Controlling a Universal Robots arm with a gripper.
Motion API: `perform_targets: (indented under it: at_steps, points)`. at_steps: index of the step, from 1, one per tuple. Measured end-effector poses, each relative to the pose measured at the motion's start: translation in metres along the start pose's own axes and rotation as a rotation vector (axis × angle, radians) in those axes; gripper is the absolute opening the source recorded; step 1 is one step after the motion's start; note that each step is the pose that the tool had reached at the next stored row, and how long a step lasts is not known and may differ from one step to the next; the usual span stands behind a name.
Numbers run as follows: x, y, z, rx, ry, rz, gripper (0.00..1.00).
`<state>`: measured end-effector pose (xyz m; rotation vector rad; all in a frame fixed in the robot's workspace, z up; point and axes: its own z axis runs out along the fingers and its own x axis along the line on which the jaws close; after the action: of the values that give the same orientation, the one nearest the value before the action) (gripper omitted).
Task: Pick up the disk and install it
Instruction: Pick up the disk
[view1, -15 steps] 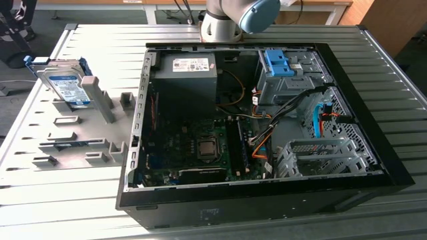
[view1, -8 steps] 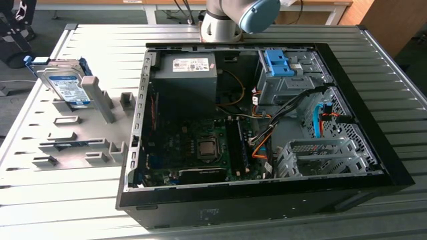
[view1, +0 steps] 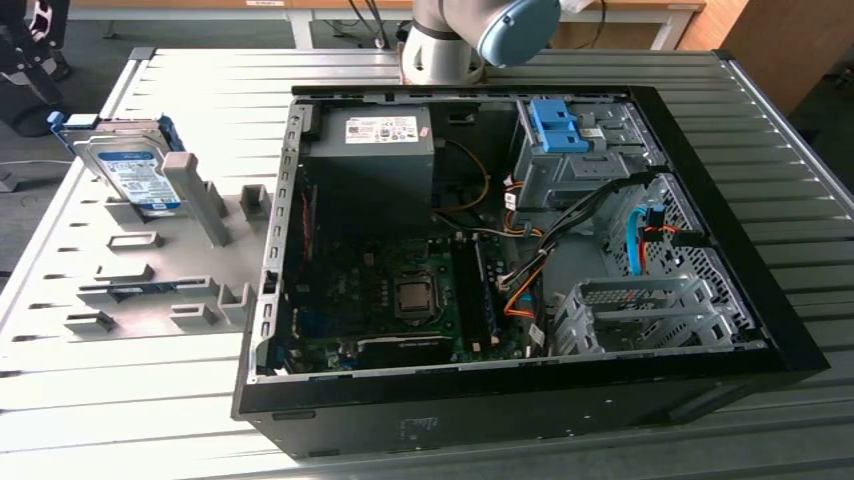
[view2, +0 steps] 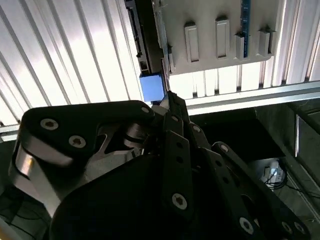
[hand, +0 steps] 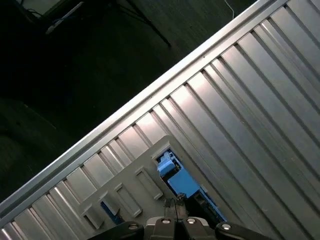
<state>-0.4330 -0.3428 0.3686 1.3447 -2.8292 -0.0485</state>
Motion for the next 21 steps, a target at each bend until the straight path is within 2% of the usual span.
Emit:
perform_targets:
  at_steps: [21]
  points:
    - [0.0000,0.0000,0.0004,-0.0013,0.0111,-0.369,0.11]
